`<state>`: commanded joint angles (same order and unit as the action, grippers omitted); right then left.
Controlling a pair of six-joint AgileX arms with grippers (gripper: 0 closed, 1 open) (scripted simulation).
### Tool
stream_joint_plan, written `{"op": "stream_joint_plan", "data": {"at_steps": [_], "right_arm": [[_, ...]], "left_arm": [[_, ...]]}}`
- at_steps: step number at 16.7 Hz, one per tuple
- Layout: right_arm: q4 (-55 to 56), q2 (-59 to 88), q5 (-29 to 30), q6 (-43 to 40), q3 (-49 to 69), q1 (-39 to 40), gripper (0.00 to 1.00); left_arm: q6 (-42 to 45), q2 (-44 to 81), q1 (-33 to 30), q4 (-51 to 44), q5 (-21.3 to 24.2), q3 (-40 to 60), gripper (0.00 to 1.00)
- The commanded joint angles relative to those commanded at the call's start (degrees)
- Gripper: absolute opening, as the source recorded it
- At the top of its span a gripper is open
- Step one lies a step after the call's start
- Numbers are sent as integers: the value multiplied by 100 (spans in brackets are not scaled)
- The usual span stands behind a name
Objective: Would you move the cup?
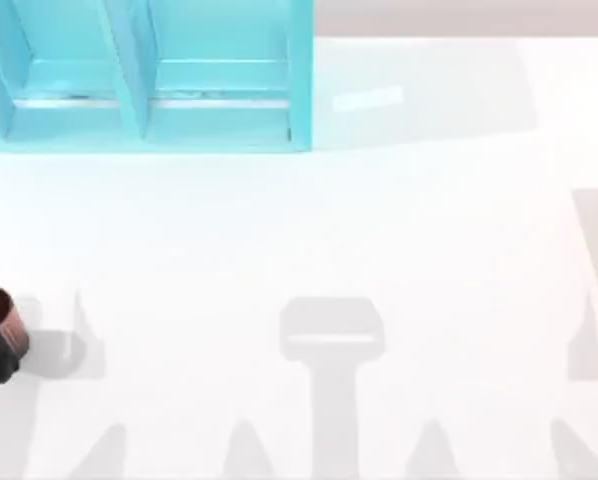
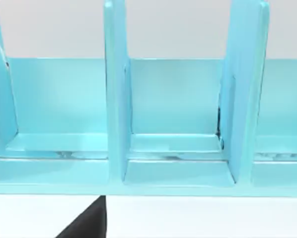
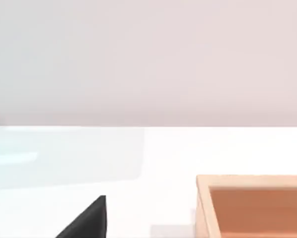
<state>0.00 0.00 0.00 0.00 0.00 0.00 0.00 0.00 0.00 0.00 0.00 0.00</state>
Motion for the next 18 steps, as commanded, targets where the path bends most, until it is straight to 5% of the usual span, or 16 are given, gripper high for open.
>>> {"op": "stream_joint_plan", "data": {"at_steps": [8, 18], "right_arm": [[0, 0, 0, 0, 0, 0, 100], [0, 0, 0, 0, 0, 0, 100]], "left_arm": [[-57, 1286, -64, -1150, 1, 1235, 100], [-194, 6649, -272, -5073, -20, 5321, 100]]}}
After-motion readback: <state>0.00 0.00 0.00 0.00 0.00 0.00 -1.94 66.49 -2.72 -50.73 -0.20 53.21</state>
